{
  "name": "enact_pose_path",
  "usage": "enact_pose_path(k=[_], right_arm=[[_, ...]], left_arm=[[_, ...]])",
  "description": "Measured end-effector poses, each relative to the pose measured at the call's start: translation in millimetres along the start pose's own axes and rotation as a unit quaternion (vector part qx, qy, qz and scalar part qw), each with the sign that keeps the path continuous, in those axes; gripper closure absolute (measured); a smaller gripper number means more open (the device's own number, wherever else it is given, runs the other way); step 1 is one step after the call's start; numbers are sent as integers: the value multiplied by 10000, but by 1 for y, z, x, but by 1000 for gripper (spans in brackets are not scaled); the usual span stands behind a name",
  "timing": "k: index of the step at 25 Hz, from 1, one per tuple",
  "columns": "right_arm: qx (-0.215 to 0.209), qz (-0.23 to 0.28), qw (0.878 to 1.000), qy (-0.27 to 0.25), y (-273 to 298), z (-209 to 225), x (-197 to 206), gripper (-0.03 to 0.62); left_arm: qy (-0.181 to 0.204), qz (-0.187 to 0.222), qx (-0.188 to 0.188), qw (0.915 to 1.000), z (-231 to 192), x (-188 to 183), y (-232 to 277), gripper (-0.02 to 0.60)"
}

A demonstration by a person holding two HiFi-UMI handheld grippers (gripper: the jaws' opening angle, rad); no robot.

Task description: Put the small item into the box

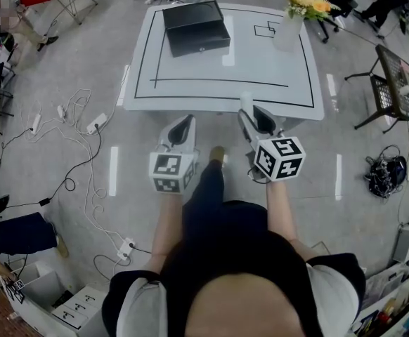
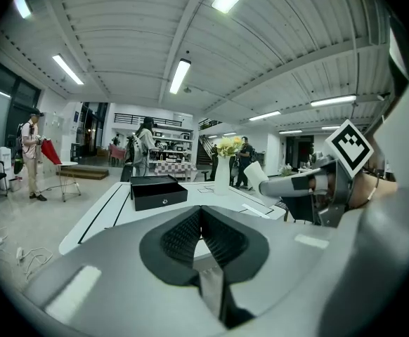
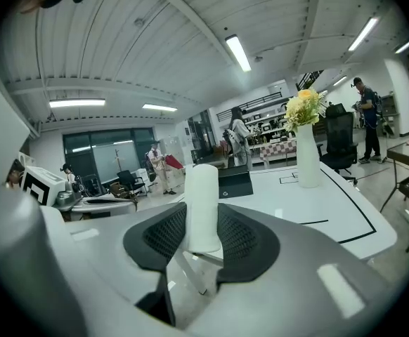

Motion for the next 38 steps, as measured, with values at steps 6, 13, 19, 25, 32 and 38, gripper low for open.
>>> enact_pose_path(k=[6,13,19,25,32,38], right_arm=[[-5,-43,10000,-16,15,11,-10,457],[-5,-67,10000,-15,36,26,-25,457],[31,-90,10000,4,52,39,-36,457],[94,-76,9999,4,73,54,-51,457],[161,-30,9999,-49,92,70,-69,457],[211,-30,9997,-83,108,85,-82,457]], left_arm=[[-51,30,-36,10000,-9,-8,22,572],[-63,38,0,10000,-18,-18,50,572],[-36,37,4,10000,-29,-31,70,572],[-32,33,31,10000,-41,-41,90,572],[-49,92,58,9999,-51,-55,118,572],[-44,79,184,9998,-56,-61,145,572]])
Point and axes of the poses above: the fingertips, and each gripper's own axes: y forward along the fingers, z to its right, x out of its underside, the point moved 6 cm from there along -y, backward along the fingers, and after that the axes turned 7 degrees about -x, right-handed, at the moved point
